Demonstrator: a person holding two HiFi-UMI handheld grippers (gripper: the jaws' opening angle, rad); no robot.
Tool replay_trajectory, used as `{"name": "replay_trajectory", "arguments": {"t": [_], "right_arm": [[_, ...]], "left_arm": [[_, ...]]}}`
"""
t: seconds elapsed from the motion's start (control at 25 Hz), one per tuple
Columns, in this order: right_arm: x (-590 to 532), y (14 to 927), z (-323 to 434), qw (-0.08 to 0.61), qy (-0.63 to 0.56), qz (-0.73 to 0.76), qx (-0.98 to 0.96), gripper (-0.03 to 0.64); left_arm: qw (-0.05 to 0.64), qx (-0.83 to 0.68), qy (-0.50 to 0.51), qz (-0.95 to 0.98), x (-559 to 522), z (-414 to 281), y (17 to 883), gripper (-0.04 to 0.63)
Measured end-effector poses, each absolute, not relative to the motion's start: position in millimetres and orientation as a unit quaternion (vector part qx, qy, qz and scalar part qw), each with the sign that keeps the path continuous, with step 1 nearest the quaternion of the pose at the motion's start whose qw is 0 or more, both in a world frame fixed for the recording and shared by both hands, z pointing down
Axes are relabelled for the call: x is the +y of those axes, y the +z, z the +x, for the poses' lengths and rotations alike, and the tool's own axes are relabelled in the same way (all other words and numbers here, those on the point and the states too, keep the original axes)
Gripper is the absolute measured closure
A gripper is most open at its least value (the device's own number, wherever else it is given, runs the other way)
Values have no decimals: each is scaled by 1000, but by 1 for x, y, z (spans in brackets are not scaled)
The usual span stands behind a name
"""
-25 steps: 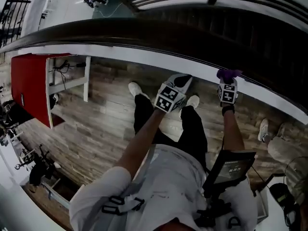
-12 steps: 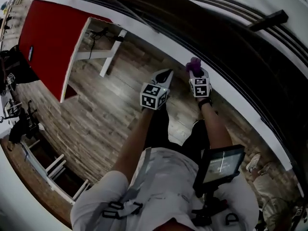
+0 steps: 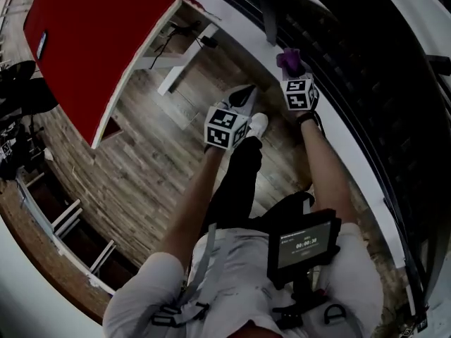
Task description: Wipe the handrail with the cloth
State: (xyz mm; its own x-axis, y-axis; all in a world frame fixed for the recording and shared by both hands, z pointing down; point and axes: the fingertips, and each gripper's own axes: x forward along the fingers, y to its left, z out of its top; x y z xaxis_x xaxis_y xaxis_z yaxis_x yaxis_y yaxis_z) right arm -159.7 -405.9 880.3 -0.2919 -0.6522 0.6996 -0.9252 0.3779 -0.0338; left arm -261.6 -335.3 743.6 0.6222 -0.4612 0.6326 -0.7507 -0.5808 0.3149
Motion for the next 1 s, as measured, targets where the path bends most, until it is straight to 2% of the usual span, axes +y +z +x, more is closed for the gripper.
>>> {"name": "replay_trajectory", "arguments": {"t": [0.16,0.44,0.72,1.0], "right_arm": [[-444,901,-179,340,180,498,-777,526],[-473,927,-179,348,198,527,-750,526],[-452,926,-134,347,228,574,-706,526],[-398,934,-88,348,248,587,-687,522]], "left_arm": [[290,-349,249,856,-352,-273,766,595],[308,-337,251,854,-344,-283,780,594],[315,-310,261,858,-325,-279,786,594],[314,-280,266,867,-298,-238,786,594]]}}
